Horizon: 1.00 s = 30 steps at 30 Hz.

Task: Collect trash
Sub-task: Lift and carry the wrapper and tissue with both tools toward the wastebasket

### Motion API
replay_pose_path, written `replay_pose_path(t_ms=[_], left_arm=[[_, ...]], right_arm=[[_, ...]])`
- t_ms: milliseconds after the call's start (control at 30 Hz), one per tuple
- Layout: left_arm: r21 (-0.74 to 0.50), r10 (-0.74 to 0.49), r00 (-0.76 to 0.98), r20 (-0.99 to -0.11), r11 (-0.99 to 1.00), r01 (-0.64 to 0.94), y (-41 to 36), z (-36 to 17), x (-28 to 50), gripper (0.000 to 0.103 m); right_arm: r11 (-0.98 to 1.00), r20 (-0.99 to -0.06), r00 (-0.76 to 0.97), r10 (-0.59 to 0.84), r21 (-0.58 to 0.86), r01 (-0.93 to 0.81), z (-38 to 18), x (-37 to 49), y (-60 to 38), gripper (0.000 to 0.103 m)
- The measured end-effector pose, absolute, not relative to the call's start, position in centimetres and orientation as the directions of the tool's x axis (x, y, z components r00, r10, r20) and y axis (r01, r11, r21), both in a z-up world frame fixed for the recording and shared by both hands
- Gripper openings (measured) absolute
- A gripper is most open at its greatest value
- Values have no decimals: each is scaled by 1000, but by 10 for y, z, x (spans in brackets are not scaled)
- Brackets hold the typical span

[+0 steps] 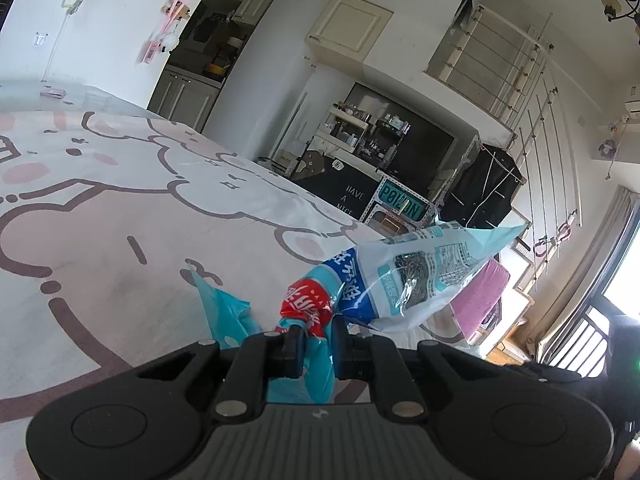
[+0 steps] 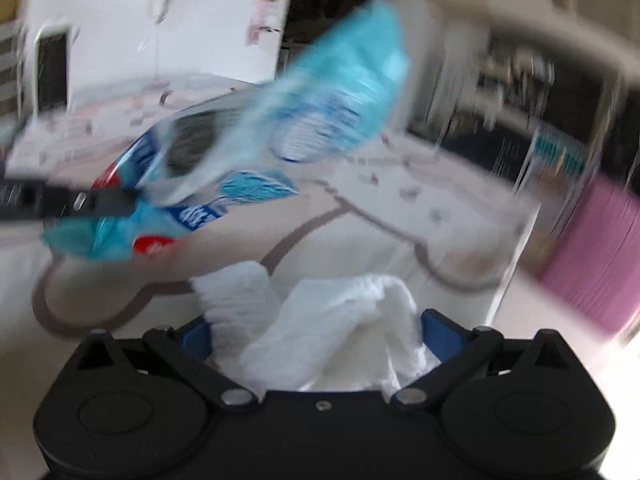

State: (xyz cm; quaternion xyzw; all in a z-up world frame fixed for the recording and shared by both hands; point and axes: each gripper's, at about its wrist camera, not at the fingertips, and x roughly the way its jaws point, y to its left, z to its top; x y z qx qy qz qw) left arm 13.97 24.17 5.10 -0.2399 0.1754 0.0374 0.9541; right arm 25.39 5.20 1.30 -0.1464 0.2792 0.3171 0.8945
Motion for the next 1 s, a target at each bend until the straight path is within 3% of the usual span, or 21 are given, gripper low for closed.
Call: replay_pose_path(t_ms=[33, 133, 300, 367, 1000], left_arm=[[-444, -12, 935, -353, 882, -157, 242, 51, 140, 13], [-442, -6, 934, -356, 882, -163, 242, 50, 140, 13], [-419, 4, 932, -361, 892, -166, 236, 51, 141, 13], [-412, 9, 933, -360, 896, -168, 234, 53, 140, 13], [-361, -75, 946, -316, 931, -47, 174, 91, 134, 10]], right_arm=[[767, -600, 624, 501, -26, -641, 13, 260, 47, 98], [782, -584, 625, 519, 29, -622, 11, 261, 38, 75], [786, -561, 639, 526, 34, -618, 12, 242, 36, 22], [783, -550, 641, 536, 40, -620, 15, 235, 35, 16], [866, -442, 751, 490, 149, -478, 48, 187, -48, 13]])
